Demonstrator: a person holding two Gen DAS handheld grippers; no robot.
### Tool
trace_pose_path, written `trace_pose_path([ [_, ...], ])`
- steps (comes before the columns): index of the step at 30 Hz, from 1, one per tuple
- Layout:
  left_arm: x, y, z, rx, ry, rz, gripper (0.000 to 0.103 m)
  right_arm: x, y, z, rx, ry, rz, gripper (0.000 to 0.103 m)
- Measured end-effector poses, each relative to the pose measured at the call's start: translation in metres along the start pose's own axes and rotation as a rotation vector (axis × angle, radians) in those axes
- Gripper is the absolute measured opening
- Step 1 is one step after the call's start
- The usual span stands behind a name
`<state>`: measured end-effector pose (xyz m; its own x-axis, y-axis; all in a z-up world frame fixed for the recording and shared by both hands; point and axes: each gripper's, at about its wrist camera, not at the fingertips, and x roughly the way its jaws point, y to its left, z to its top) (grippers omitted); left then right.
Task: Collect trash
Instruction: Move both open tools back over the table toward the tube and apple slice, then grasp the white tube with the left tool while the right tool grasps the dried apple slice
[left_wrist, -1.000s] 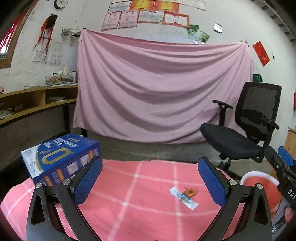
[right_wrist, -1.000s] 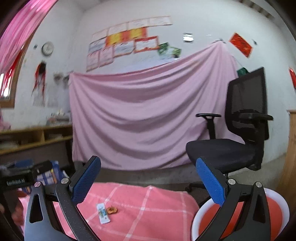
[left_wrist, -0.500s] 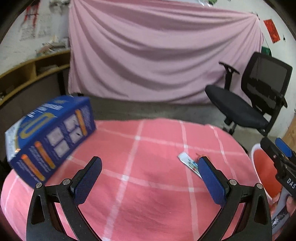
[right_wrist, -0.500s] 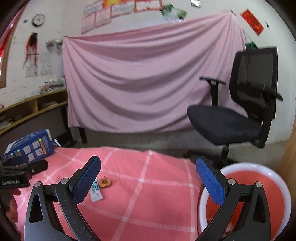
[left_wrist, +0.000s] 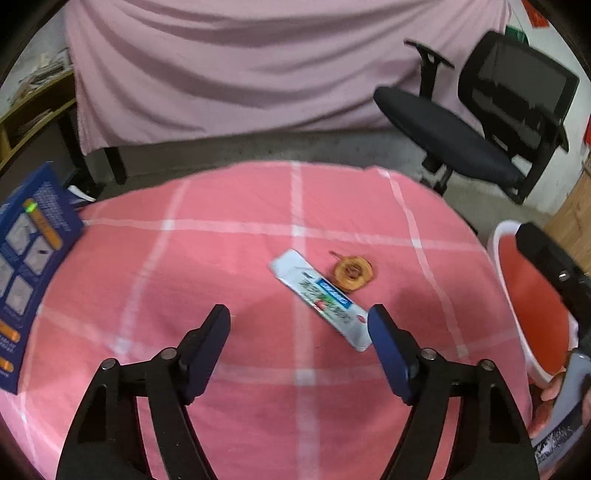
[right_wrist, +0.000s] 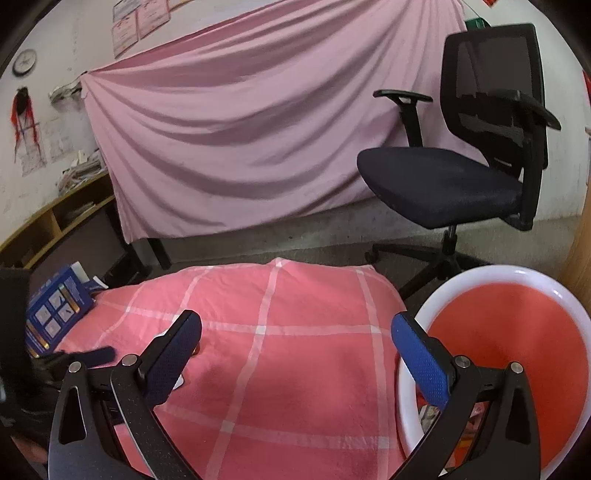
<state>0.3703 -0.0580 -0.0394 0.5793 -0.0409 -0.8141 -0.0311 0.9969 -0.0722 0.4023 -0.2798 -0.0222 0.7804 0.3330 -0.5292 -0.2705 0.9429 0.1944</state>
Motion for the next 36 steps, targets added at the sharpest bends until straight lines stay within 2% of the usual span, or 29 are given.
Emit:
trace_pose_path([
  [7, 0.017, -0.009, 0.007, 0.043, 0.042, 0.020, 0.070, 0.002, -0.007, 0.001, 0.027, 0.013, 0.005, 0.103],
  [9, 0.017, -0.009, 0.006, 0.053, 0.041, 0.043, 0.058, 0.003, -0.008, 0.001, 0.030, 0.018, 0.005, 0.103],
  [11, 0.020, -0.010, 0.007, 0.065, 0.039, 0.055, 0.052, 0.002, -0.009, 0.001, 0.032, 0.019, 0.005, 0.103],
  [14, 0.018, -0.006, 0.003, 0.079, 0.029, 0.062, 0.037, 0.003, -0.009, 0.000, 0.035, 0.030, 0.011, 0.103],
  [18, 0.014, 0.008, 0.000, 0.084, 0.017, 0.035, 0.017, 0.008, -0.008, 0.000, 0.033, 0.054, 0.019, 0.103],
  [23, 0.007, 0.028, -0.004, 0.096, 0.005, 0.003, 0.008, 0.020, -0.001, -0.001, 0.000, 0.112, 0.039, 0.103],
  [26, 0.001, 0.035, -0.006, 0.102, -0.003, -0.008, 0.007, 0.033, 0.010, -0.003, -0.031, 0.166, 0.079, 0.103],
  [29, -0.007, 0.046, -0.011, 0.112, -0.013, -0.025, 0.006, 0.048, 0.033, -0.007, -0.099, 0.238, 0.160, 0.103],
  [31, -0.013, 0.055, -0.016, 0.119, -0.021, -0.042, 0.006, 0.056, 0.052, -0.012, -0.156, 0.284, 0.211, 0.091],
  [34, -0.020, 0.066, -0.021, 0.115, -0.025, -0.082, 0.006, 0.070, 0.080, -0.023, -0.269, 0.355, 0.208, 0.074],
  [36, -0.023, 0.070, -0.023, 0.113, -0.027, -0.095, 0.006, 0.075, 0.090, -0.026, -0.324, 0.371, 0.191, 0.070],
])
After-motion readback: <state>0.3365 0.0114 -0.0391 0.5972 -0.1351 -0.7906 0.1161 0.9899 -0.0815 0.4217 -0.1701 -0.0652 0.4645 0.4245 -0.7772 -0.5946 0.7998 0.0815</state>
